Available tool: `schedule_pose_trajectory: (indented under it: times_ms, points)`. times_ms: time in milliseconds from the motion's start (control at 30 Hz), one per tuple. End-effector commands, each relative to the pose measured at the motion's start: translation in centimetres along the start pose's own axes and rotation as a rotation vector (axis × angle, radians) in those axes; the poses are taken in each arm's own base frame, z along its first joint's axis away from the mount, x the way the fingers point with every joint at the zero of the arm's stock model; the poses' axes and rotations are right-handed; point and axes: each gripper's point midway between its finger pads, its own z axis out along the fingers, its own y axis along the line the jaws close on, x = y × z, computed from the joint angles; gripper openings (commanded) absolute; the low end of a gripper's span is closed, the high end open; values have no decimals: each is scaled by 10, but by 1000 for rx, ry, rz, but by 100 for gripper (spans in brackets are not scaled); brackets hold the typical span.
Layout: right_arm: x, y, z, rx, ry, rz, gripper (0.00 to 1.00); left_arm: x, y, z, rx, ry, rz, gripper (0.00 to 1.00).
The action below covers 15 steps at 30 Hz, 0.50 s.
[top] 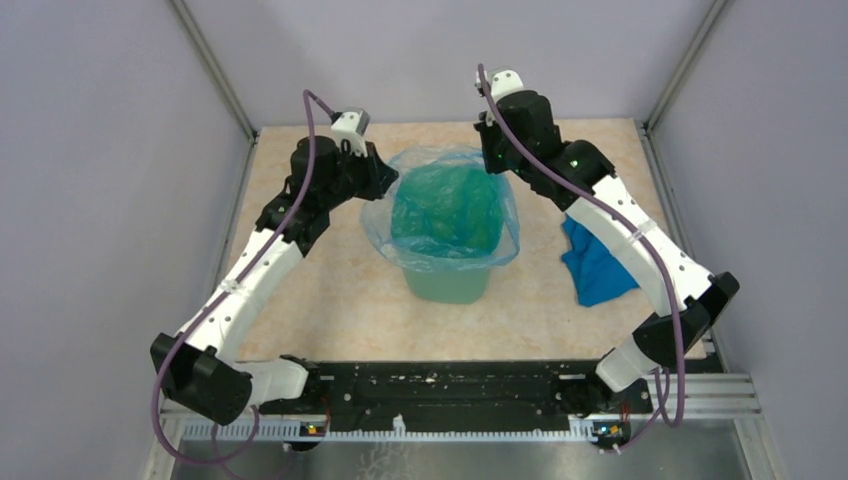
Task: Put the trash bags into the trash bin
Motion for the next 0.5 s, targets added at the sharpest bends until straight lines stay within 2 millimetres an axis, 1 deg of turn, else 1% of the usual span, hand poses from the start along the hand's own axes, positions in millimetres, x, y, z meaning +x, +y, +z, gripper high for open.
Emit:
schedule_pose_trajectory:
  times_ms: [0, 233, 367, 467]
  points:
    - [-17, -5, 2, -14, -56, 49, 0, -15, 0, 4, 1, -74, 17, 18]
    - [-17, -5, 1, -38, -53, 70, 0, -8, 7, 9, -21, -56, 8, 18]
    - [-15, -4, 10, -45, -40, 69, 0, -6, 13, 17, -31, -43, 3, 18]
    - [-13, -7, 23, -58, -32, 76, 0, -5, 18, 25, -39, -33, -2, 18]
